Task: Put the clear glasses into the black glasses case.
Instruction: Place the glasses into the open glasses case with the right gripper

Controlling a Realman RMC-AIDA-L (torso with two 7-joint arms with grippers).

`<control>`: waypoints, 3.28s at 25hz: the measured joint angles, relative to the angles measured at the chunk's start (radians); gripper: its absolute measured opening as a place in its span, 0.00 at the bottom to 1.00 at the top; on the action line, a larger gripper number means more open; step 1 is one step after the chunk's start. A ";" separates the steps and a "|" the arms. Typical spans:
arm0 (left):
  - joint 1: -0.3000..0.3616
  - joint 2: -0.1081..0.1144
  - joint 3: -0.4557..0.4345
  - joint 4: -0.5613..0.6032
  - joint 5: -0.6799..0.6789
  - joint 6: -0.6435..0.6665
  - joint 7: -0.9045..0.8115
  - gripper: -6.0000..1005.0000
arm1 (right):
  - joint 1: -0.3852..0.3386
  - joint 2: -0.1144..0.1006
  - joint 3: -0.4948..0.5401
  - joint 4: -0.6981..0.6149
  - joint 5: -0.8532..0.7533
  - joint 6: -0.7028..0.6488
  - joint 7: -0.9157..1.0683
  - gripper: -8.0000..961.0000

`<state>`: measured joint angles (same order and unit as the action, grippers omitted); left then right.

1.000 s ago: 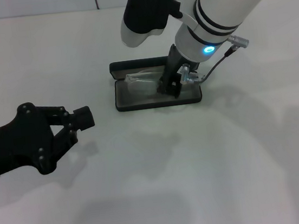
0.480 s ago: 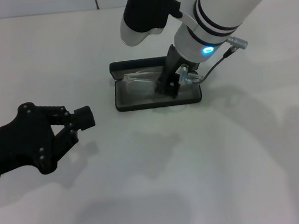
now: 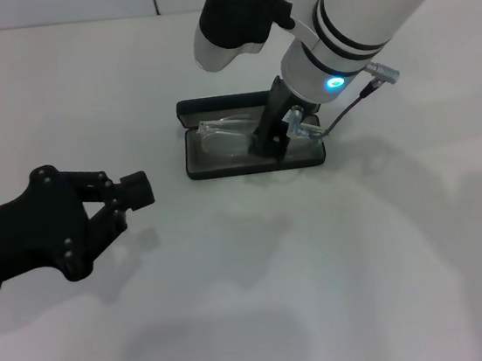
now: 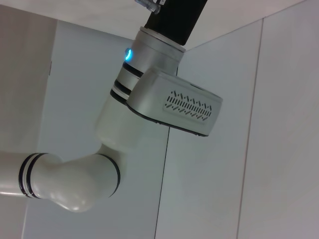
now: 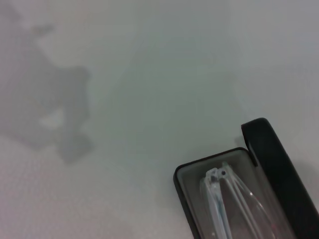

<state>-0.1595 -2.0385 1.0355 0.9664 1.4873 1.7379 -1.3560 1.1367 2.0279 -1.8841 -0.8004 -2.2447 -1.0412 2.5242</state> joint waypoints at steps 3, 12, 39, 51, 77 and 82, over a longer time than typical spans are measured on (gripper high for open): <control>-0.001 -0.003 0.000 0.000 0.005 0.000 0.000 0.07 | 0.000 0.000 0.000 0.002 0.000 0.000 0.006 0.12; -0.009 -0.011 0.000 0.002 0.026 0.000 0.000 0.07 | 0.005 0.000 0.001 0.024 0.001 0.005 0.007 0.12; -0.011 -0.011 -0.001 0.001 0.025 -0.001 0.001 0.07 | 0.010 0.000 -0.046 0.013 -0.015 0.016 -0.004 0.12; -0.015 -0.011 -0.002 0.000 0.025 -0.005 0.002 0.07 | 0.011 0.000 -0.046 0.011 -0.035 0.021 -0.007 0.12; -0.017 -0.012 -0.013 0.000 0.025 -0.006 0.003 0.07 | -0.001 0.000 -0.048 -0.038 -0.068 0.001 -0.007 0.16; -0.019 -0.012 -0.012 0.000 0.026 -0.006 0.003 0.07 | -0.001 0.000 -0.049 -0.041 -0.070 -0.013 -0.007 0.16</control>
<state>-0.1783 -2.0510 1.0232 0.9663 1.5130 1.7318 -1.3529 1.1353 2.0279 -1.9334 -0.8412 -2.3145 -1.0539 2.5173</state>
